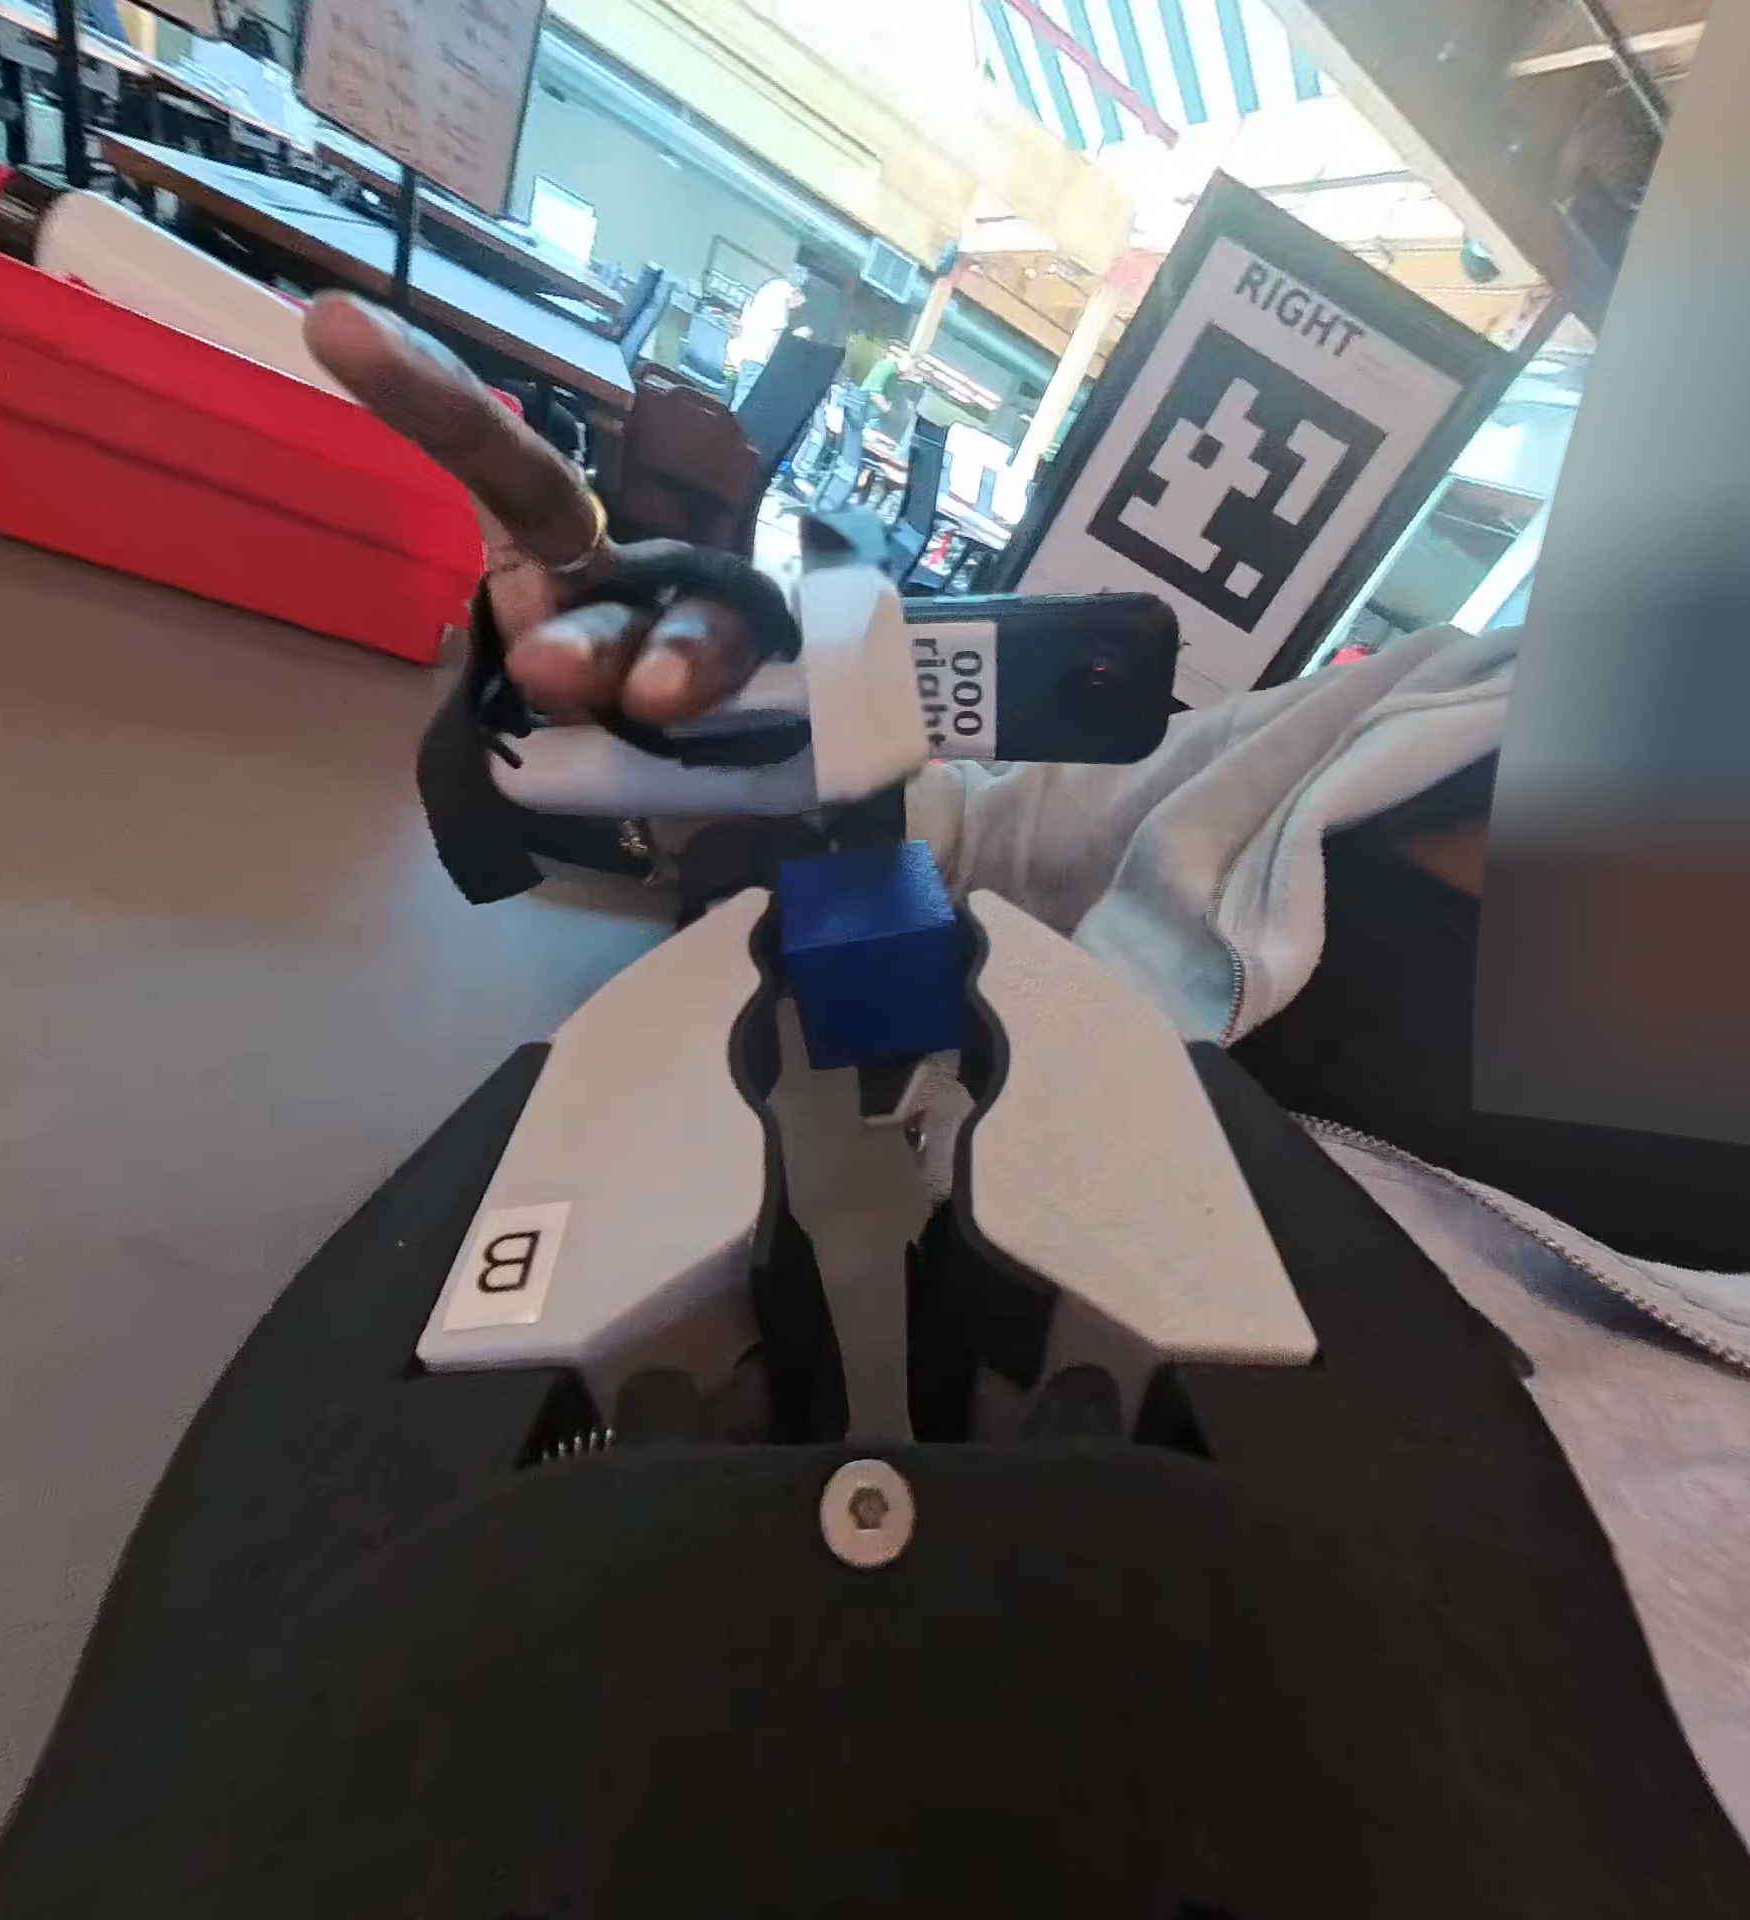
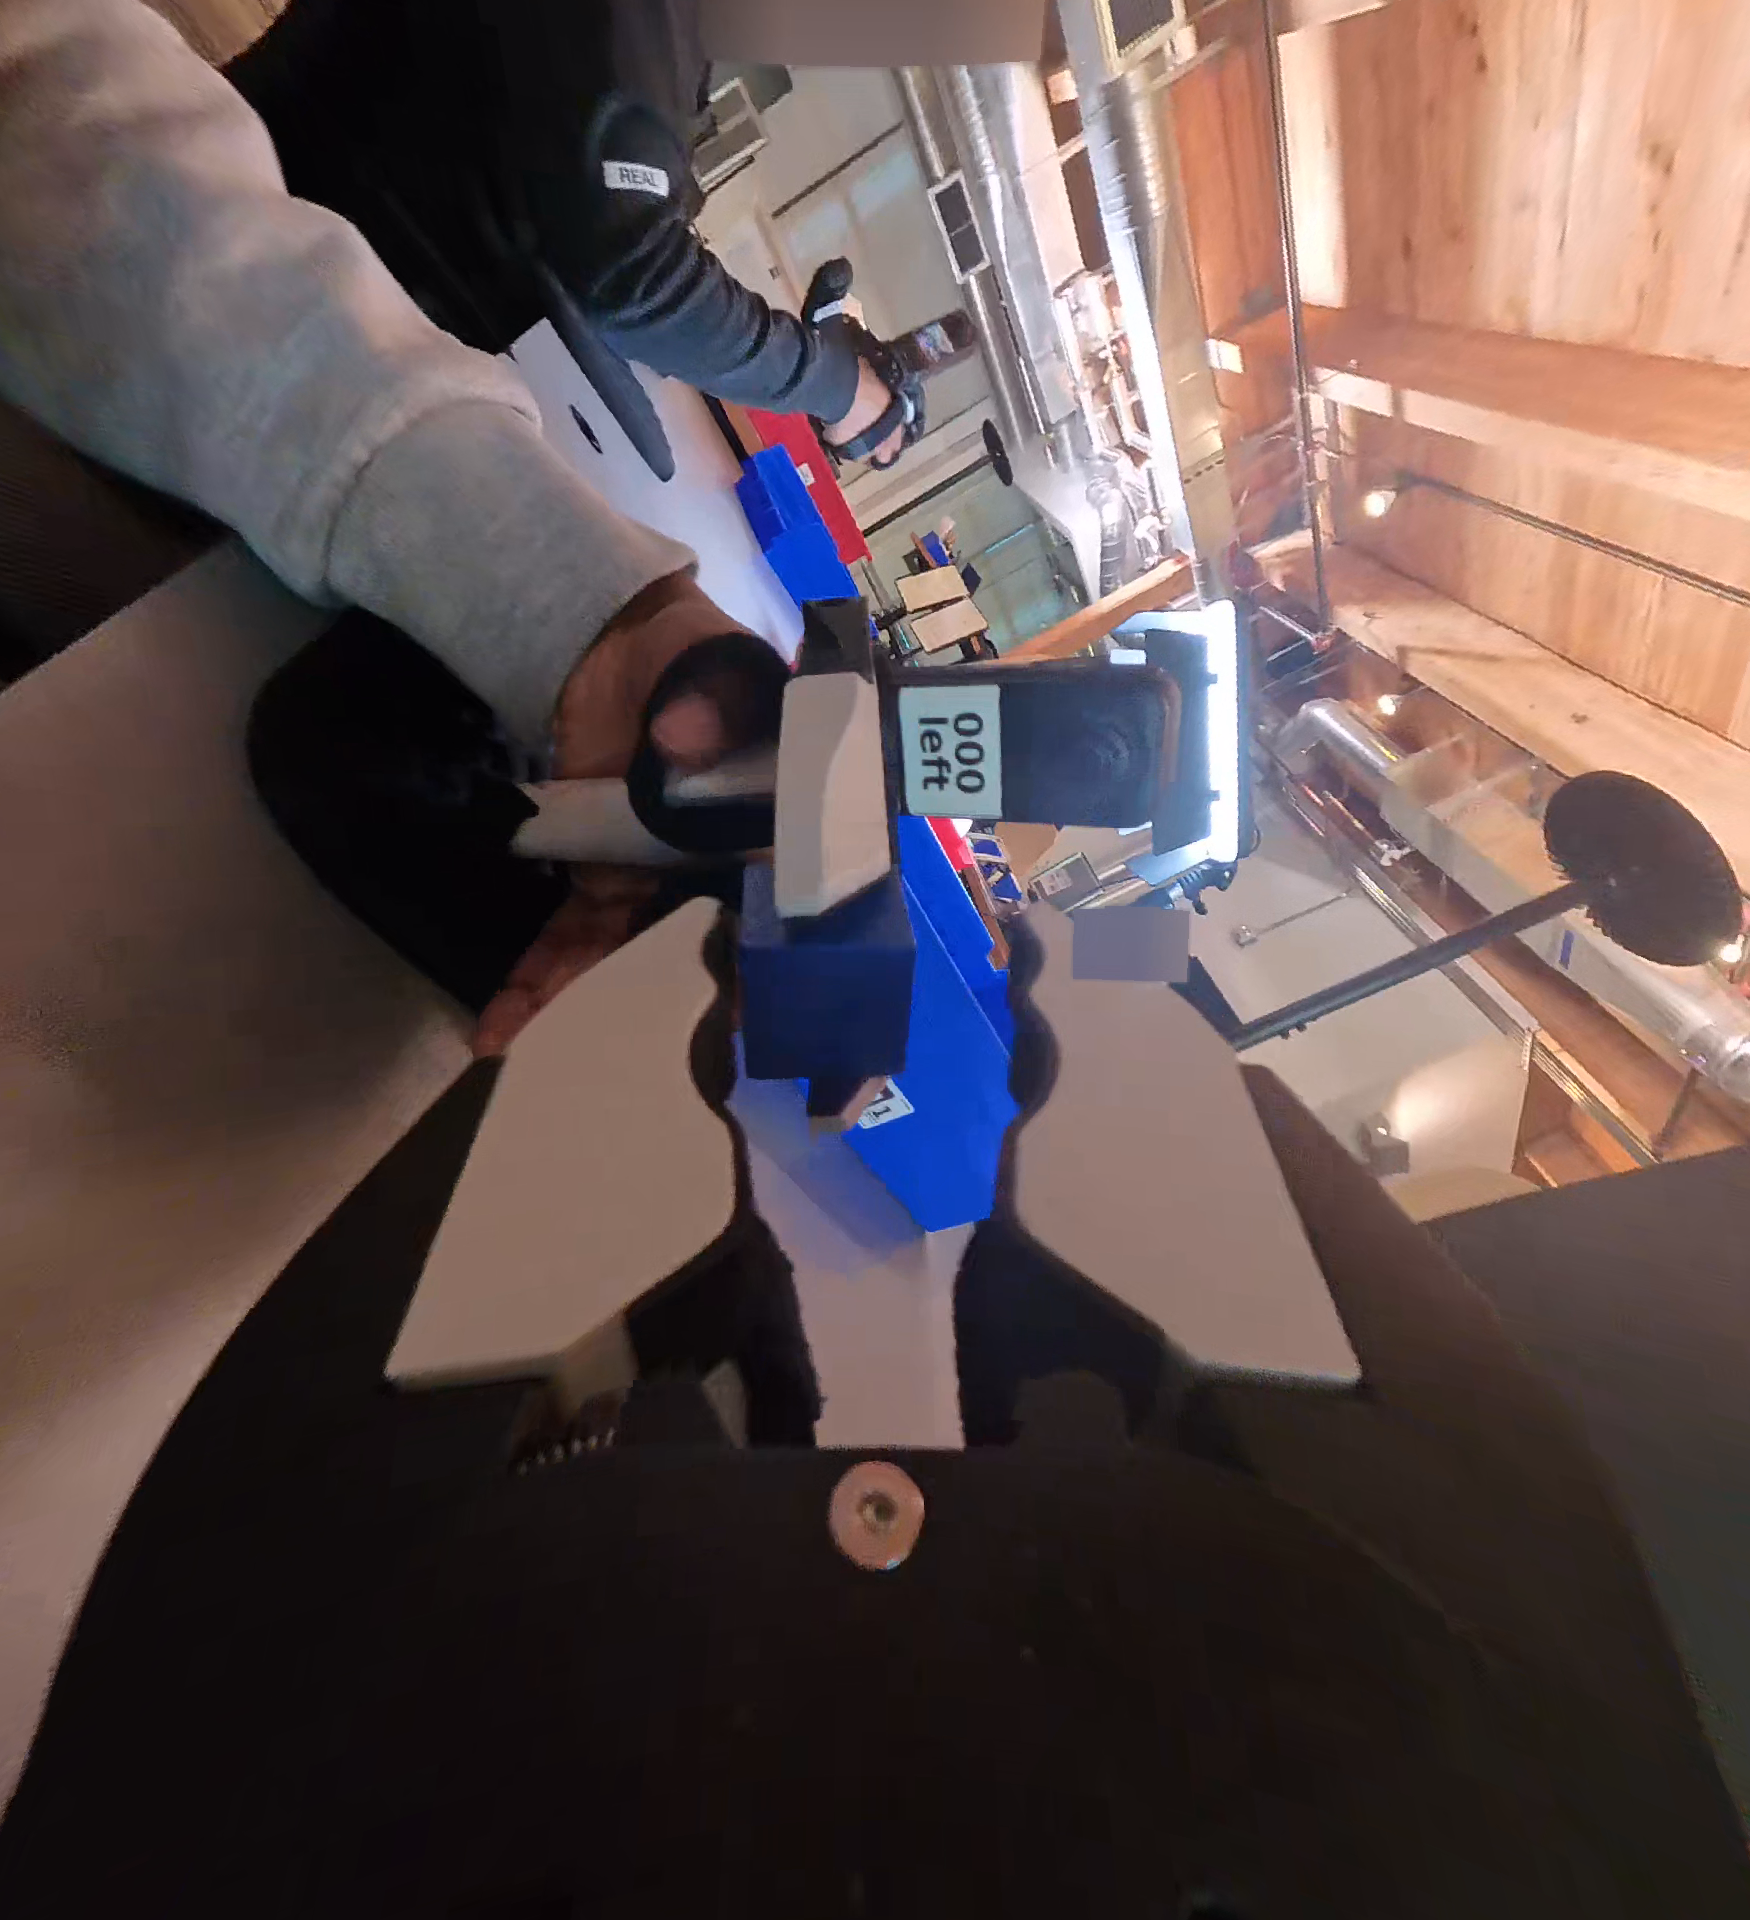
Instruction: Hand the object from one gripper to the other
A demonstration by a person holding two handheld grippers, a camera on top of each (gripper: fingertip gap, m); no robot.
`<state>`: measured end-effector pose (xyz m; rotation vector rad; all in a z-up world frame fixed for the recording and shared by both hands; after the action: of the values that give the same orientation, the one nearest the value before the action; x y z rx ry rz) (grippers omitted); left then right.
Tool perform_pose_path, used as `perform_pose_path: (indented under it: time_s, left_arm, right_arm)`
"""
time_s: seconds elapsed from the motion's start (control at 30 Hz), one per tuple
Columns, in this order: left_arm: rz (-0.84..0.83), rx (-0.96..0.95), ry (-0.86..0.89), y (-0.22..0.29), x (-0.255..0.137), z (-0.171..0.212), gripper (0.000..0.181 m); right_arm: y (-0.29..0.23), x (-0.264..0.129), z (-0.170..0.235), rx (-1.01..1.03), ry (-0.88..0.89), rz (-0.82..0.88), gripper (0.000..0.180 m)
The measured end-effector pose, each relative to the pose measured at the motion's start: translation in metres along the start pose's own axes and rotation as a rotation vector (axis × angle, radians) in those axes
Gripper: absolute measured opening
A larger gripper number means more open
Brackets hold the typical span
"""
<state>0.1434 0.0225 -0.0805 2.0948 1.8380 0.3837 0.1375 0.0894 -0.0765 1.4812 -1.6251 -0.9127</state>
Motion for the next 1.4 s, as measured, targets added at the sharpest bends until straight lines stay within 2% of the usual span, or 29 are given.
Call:
perform_pose_path:
  time_s: [0.07,0.2,0.23,0.3,0.37,0.4,0.53,0.63,0.7,0.8,0.9,1.07,1.13,1.2,1.23,1.3,1.4]
  left_arm:
    - [0.006,-0.011,0.033,0.000,-0.001,-0.002,0.029]
    - [-0.027,0.055,0.063,0.000,-0.001,-0.006,0.032]
    - [-0.043,0.120,0.084,0.002,-0.001,-0.008,0.036]
    - [-0.120,0.322,0.172,0.007,-0.004,-0.017,0.060]
    - [-0.285,0.578,0.271,0.010,-0.009,-0.027,0.082]
    - [-0.359,0.705,0.264,0.012,-0.010,-0.030,0.085]
    - [-0.550,1.117,0.114,0.014,-0.005,-0.023,0.085]
    - [-0.653,1.362,-0.078,0.006,0.004,-0.011,0.078]
    - [-0.682,1.456,-0.195,0.000,0.008,-0.003,0.068]
    - [-0.699,1.508,-0.251,-0.003,0.011,0.001,0.053]
    - [-0.700,1.482,-0.220,-0.001,0.008,-0.002,0.032]
    - [-0.685,1.395,-0.206,-0.002,0.006,-0.003,0.030]
    - [-0.674,1.292,-0.125,0.000,0.002,-0.010,0.030]
    - [-0.627,1.087,-0.006,0.002,-0.006,-0.020,0.029]
    - [-0.576,0.959,0.055,0.003,-0.011,-0.024,0.029]
    - [-0.429,0.660,0.149,0.003,-0.019,-0.028,0.029]
    - [-0.162,0.235,0.166,0.001,-0.020,-0.022,0.029]
  right_arm:
    - [-0.003,0.000,-0.001,-0.011,-0.002,-0.026,0.030]
    - [0.000,0.000,0.000,0.017,-0.023,-0.017,0.029]
    - [0.003,-0.001,-0.001,0.068,-0.014,-0.011,0.029]
    - [0.012,-0.003,0.001,0.229,-0.001,-0.009,0.029]
    - [0.021,-0.004,0.006,0.453,0.003,-0.029,0.029]
    - [0.025,-0.004,0.009,0.592,0.006,-0.059,0.028]
    - [0.031,-0.005,0.018,1.129,0.043,-0.236,0.029]
    - [0.025,-0.003,0.022,1.469,0.034,-0.439,0.028]
    - [0.021,-0.001,0.024,1.624,0.031,-0.543,0.029]
    - [0.017,0.000,0.024,1.695,0.042,-0.595,0.029]
    - [0.014,0.001,0.024,1.665,0.007,-0.589,0.029]
    - [0.013,0.002,0.024,1.640,-0.003,-0.567,0.030]
    - [0.018,0.003,0.024,1.611,0.032,-0.503,0.057]
    - [0.027,0.002,0.021,1.518,0.104,-0.367,0.084]
    - [0.032,0.001,0.019,1.419,0.147,-0.281,0.095]
    - [0.039,-0.004,0.012,1.102,0.192,-0.113,0.103]
    - [0.035,-0.010,0.002,0.498,0.122,0.051,0.093]
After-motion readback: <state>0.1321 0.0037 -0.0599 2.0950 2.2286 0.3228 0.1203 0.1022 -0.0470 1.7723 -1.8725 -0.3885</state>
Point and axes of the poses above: each gripper's, where its closed fingertips meet, x out along the fingers, z out of its underside, y = z × x across the jaws, the point moved 6 cm from there along -x, back along the fingers, and after that the axes turned 1 degree about -y, right-handed, at the moved point
